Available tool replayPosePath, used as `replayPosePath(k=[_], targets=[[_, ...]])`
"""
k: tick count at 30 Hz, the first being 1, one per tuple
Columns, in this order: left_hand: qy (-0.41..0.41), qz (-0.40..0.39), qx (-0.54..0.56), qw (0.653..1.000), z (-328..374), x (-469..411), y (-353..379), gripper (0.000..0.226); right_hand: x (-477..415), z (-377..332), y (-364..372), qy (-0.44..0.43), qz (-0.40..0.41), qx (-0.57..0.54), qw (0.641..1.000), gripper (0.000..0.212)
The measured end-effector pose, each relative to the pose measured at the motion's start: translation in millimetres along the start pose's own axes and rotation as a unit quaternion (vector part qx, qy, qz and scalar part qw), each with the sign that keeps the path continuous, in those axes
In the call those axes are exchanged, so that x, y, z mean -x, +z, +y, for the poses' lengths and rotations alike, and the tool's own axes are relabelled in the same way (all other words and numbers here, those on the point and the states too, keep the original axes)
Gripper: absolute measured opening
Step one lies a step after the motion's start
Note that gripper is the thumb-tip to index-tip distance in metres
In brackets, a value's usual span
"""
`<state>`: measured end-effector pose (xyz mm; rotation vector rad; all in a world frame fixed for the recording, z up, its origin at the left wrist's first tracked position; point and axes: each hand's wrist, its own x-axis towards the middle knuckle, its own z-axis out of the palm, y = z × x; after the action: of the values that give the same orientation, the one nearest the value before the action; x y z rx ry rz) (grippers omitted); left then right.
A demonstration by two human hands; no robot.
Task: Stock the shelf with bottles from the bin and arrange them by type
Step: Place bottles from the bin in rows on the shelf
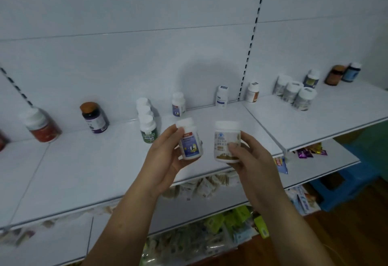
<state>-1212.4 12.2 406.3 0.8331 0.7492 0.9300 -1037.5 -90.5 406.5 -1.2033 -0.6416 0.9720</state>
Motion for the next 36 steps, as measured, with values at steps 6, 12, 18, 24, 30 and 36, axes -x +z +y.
replayPosePath(k=[6,12,18,24,30,36], targets=[[-0.019,-0.015,-0.009,1.0,8,-44,-11,0.035,-51,4,16,0.009,0.015,0.011,1.0,0.034],[0.117,0.051,-0.261,0.957,-17,-79,-16,0.029,-82,13,21,0.022,0.01,0.033,0.999,0.037],[0.193,0.13,-0.32,0.919,-29,-112,-12,0.043,-105,15,20,0.024,-0.036,0.042,0.998,0.039],[0.228,0.222,-0.339,0.885,-27,-145,-4,0.043,-127,5,16,0.03,-0.081,0.04,0.995,0.034],[0.195,0.249,-0.372,0.873,-40,-164,8,0.066,-140,-3,5,0.031,-0.112,0.038,0.993,0.034],[0.208,0.274,-0.369,0.863,-47,-178,11,0.063,-153,-4,-10,0.032,-0.12,0.047,0.991,0.035]])
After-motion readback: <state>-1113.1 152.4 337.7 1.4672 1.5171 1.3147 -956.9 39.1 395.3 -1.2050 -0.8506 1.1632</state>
